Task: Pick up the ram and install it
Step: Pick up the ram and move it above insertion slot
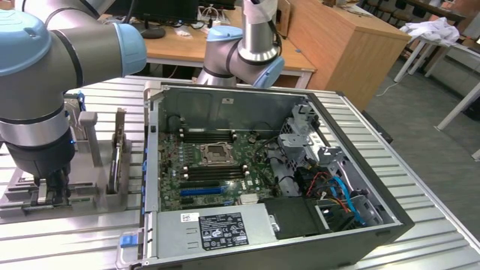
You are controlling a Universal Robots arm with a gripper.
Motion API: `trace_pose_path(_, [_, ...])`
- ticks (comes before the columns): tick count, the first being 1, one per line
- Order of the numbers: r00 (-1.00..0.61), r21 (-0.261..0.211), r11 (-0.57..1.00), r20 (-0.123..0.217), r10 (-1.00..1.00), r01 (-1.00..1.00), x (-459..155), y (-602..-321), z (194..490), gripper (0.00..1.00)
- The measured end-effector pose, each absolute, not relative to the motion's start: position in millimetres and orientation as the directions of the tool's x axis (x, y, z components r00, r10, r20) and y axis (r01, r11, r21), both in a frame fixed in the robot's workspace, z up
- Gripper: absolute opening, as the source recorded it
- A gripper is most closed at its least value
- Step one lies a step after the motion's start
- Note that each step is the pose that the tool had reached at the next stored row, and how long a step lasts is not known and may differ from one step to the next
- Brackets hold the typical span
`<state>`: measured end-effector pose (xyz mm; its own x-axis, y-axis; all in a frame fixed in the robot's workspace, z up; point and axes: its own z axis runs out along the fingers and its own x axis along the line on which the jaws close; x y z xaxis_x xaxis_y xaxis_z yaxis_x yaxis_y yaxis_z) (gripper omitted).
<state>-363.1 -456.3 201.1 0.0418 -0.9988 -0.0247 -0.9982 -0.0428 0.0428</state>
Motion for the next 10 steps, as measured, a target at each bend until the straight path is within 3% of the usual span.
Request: trace_pose_path(10, [0.042,0.043,-0.043,-0.025,-0.999,-0.998,-363.2,-456.3,201.0,0.23])
